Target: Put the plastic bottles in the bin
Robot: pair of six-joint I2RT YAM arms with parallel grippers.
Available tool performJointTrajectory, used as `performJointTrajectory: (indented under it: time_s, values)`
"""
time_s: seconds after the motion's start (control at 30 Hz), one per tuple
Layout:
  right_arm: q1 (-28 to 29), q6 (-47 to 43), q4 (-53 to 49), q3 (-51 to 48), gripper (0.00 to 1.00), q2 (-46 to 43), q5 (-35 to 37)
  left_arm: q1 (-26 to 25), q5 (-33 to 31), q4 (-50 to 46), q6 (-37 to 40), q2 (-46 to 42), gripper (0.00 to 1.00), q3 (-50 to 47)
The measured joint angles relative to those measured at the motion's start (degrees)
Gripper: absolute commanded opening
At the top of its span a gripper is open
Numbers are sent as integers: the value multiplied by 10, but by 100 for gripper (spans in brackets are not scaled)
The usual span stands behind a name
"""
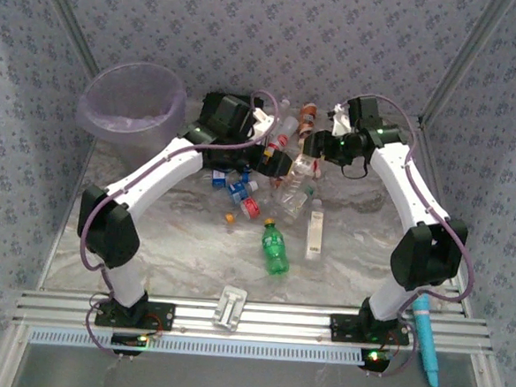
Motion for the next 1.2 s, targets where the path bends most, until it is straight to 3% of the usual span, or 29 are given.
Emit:
performJointTrajectory:
  time_s: [0.47,0.67,0.87,0.93,1.07,1.2]
  values:
    - [13,30,72,-26,58,-12,-59,-11,61,56,-31,42,100,-9]
    - [16,42,91,-27,58,-15,-80,-12,71,63,-38,63,92,-7]
    - [16,42,98,-28,59,-16,-82,-11,70,66,-45,66,74,-2]
    - [16,43,98,-28,62,-16,-82,-11,70,65,-46,66,67,-2]
    - [13,52,100,-28,76,-16,-84,-8,70,64,-46,66,66,3]
    - [3,52,94,-28,83,-19,-83,-7,68,58,-45,66,64,7]
